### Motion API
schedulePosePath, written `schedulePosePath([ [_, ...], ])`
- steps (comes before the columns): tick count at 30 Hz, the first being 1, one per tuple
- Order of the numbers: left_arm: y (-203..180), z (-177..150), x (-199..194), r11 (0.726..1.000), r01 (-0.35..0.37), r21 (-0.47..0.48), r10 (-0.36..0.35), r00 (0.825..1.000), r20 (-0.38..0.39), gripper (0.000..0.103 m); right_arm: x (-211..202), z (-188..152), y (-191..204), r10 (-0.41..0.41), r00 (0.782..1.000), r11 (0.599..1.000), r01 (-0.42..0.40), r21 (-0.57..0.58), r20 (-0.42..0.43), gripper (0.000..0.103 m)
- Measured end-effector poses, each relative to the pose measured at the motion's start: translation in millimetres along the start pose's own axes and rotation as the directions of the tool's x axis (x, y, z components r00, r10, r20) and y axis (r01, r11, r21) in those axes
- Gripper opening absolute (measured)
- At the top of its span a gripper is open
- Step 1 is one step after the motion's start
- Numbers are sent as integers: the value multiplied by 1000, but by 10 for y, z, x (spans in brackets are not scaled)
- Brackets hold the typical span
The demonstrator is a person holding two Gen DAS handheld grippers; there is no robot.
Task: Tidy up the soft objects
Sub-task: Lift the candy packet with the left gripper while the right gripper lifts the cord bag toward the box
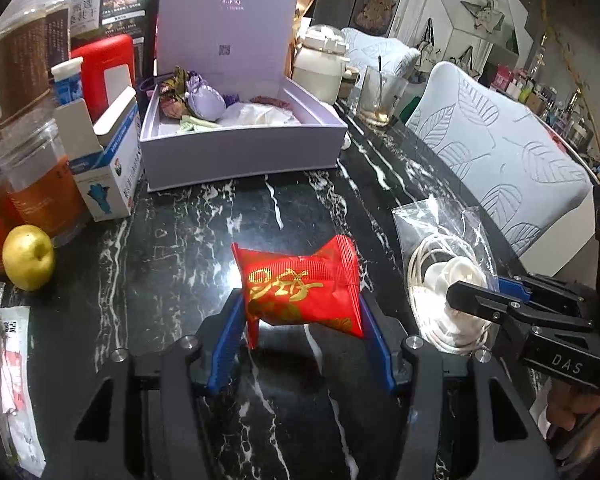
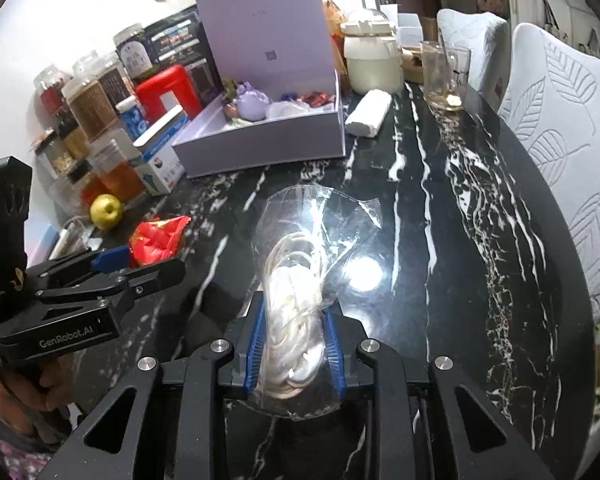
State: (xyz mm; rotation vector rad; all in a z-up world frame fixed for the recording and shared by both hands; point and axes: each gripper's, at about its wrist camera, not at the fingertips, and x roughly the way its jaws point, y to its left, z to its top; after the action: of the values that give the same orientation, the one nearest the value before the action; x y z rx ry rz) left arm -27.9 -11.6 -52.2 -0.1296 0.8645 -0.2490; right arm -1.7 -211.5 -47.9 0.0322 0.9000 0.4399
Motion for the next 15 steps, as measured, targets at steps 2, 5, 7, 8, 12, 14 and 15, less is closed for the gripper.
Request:
schedulePosePath([
  [2, -3, 30, -66, 1000, -1, 4, 1, 1000, 19, 55, -25, 9, 11, 11, 1000, 1000, -11, 8, 8, 27],
  [5, -24, 90, -180, 1000, -5, 13, 5, 999, 51, 55, -90, 34, 43, 22, 999, 1000, -22, 10, 28, 27],
  [7, -42, 131, -248, 1000, -8, 21, 7, 998, 70, 55, -155, 59, 64, 26, 999, 1000, -26, 5, 46, 27],
  [8, -49, 158, -280, 1000, -8, 25, 6, 997, 81, 55, -190, 79, 82, 29, 998, 1000, -29, -1, 57, 27],
  [12, -83, 288, -413, 999, -15, 40, 10, 991, 132, 55, -355, 189, 174, 46, 993, 998, -42, -38, 106, 27],
  [14, -102, 361, -482, 999, -18, 50, 10, 987, 158, 55, -430, 252, 215, 54, 990, 997, -48, -55, 131, 27],
  [15, -119, 408, -530, 998, -19, 60, 8, 984, 175, 55, -459, 282, 231, 58, 988, 997, -50, -62, 140, 27],
])
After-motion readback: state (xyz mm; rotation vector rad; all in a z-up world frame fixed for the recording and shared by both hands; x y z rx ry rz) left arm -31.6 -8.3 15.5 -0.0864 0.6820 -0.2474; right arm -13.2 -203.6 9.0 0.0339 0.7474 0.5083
